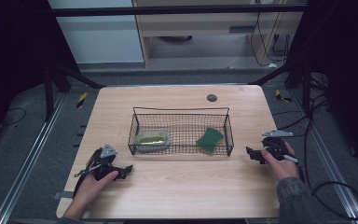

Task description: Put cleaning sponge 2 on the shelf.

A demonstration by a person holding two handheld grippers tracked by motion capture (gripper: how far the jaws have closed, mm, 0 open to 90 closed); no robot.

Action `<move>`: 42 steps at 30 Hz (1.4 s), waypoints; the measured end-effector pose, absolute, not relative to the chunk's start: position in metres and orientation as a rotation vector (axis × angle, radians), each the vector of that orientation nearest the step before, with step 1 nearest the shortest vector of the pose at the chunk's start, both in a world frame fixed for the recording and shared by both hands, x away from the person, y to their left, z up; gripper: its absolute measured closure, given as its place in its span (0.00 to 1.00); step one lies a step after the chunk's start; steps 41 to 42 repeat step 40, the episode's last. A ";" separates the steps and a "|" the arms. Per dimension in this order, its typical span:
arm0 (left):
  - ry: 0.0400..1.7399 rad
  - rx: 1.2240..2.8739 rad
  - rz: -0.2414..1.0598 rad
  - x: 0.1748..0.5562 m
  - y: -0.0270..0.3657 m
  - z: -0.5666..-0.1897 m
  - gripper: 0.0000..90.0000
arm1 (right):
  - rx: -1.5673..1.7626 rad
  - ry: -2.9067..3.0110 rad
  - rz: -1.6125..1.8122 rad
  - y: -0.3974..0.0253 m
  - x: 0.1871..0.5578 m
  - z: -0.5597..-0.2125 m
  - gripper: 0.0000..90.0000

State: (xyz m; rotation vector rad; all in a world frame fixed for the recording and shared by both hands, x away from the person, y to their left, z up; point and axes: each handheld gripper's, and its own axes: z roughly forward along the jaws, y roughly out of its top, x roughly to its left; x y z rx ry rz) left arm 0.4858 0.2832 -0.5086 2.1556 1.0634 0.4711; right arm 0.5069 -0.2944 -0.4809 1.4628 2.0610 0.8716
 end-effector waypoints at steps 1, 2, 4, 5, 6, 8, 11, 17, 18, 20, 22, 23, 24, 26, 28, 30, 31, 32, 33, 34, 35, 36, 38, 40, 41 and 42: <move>1.063 2.156 0.471 0.486 0.283 -0.509 0.00 | 1.477 2.058 0.877 -0.294 0.509 -0.483 0.13; 1.063 2.156 0.471 0.486 0.283 -0.509 0.00 | 1.482 2.054 0.877 -0.293 0.511 -0.484 0.12; 1.064 2.156 0.471 0.486 0.283 -0.509 0.00 | 1.501 2.041 0.882 -0.292 0.518 -0.488 0.12; 1.064 2.156 0.471 0.486 0.283 -0.509 0.00 | 1.510 2.028 0.886 -0.291 0.521 -0.489 0.12; 1.064 2.155 0.471 0.486 0.283 -0.509 0.00 | 1.512 2.015 0.885 -0.290 0.524 -0.490 0.13; 1.064 2.155 0.471 0.486 0.283 -0.509 0.00 | 1.541 1.985 0.902 -0.288 0.530 -0.490 0.13; 1.064 2.156 0.471 0.486 0.283 -0.509 0.00 | 1.569 1.944 0.924 -0.286 0.536 -0.494 0.13; 1.064 2.155 0.471 0.486 0.283 -0.509 0.00 | 1.593 1.934 0.886 -0.283 0.540 -0.501 0.12; 1.064 2.155 0.471 0.486 0.283 -0.509 0.00 | 1.595 1.932 0.879 -0.283 0.541 -0.502 0.12; 1.064 2.155 0.471 0.486 0.283 -0.509 0.00 | 1.599 1.934 0.866 -0.283 0.541 -0.503 0.11; 1.064 2.156 0.471 0.486 0.283 -0.509 0.00 | 1.593 1.929 0.850 -0.283 0.542 -0.504 0.11; 1.064 2.156 0.471 0.486 0.283 -0.509 0.00 | 1.594 1.926 0.845 -0.284 0.543 -0.504 0.10; 1.064 2.155 0.471 0.486 0.283 -0.509 0.00 | 1.594 1.923 0.841 -0.284 0.543 -0.505 0.10; 1.064 2.156 0.471 0.486 0.283 -0.509 0.00 | 1.608 1.921 0.832 -0.285 0.544 -0.507 0.09; 1.064 2.156 0.471 0.486 0.283 -0.509 0.00 | 1.604 1.918 0.819 -0.285 0.545 -0.510 0.07; 1.064 2.155 0.471 0.486 0.283 -0.509 0.00 | 1.602 1.908 0.823 -0.283 0.546 -0.511 0.06; 1.064 2.156 0.471 0.486 0.283 -0.509 0.00 | 1.599 1.905 0.825 -0.282 0.546 -0.512 0.05; 1.064 2.156 0.471 0.486 0.283 -0.509 0.00 | 1.596 1.909 0.827 -0.281 0.547 -0.512 0.05; 1.064 2.155 0.471 0.486 0.283 -0.509 0.00 | 1.592 1.914 0.824 -0.280 0.547 -0.512 0.05; 1.064 2.155 0.470 0.486 0.283 -0.509 0.00 | 1.598 1.910 0.829 -0.279 0.546 -0.511 0.05; 1.064 2.156 0.471 0.486 0.283 -0.509 0.00 | 1.602 1.906 0.828 -0.279 0.546 -0.511 0.05; 1.064 2.156 0.471 0.486 0.283 -0.509 0.00 | 1.610 1.900 0.826 -0.279 0.546 -0.511 0.05; 1.063 2.155 0.469 0.486 0.283 -0.509 0.00 | 1.625 1.889 0.816 -0.278 0.545 -0.512 0.03; 1.063 2.156 0.469 0.486 0.283 -0.508 0.00 | 1.645 1.871 0.807 -0.277 0.545 -0.512 0.02; 1.063 2.156 0.469 0.486 0.283 -0.508 0.00 | 1.645 1.871 0.807 -0.277 0.545 -0.512 0.02; 1.063 2.156 0.469 0.486 0.283 -0.508 0.00 | 1.645 1.871 0.807 -0.277 0.545 -0.512 0.02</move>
